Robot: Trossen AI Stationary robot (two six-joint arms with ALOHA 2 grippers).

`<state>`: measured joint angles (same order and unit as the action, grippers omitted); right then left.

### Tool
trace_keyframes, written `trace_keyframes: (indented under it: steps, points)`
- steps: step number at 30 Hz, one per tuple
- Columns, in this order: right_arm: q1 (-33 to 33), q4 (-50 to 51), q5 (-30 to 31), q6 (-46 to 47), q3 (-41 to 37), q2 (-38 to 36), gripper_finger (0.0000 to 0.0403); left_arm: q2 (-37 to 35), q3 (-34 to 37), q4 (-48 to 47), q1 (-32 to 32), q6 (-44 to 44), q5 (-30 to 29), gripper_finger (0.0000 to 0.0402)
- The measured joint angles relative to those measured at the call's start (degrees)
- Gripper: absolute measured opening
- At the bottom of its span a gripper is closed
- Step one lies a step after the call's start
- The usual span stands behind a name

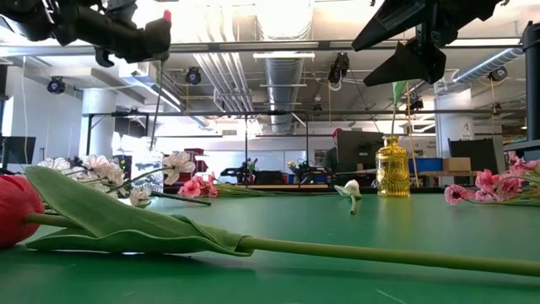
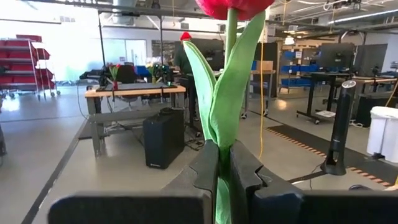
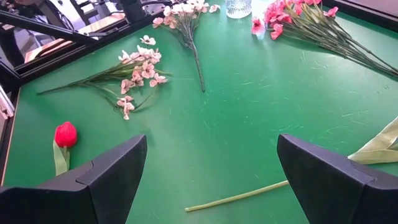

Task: Sort flowers into vase by color
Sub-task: Put the left red tulip into the transparent vase

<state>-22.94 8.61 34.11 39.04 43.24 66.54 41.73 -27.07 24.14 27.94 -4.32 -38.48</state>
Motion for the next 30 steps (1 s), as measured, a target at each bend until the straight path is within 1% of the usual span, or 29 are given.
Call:
trace_keyframes:
  steps: [6, 30]
  points:
    - [0.00, 0.01, 0.00, -0.03, 0.00, 0.00, 0.0352, 0.84, 0.00, 0.02, 0.20, 0.38, -0.02, 0.0000]
    - [-0.02, 0.03, 0.00, -0.27, -0.13, 0.00, 0.0352, 0.55, 0.00, -1.07, 0.35, 1.45, -0.02, 0.0000]
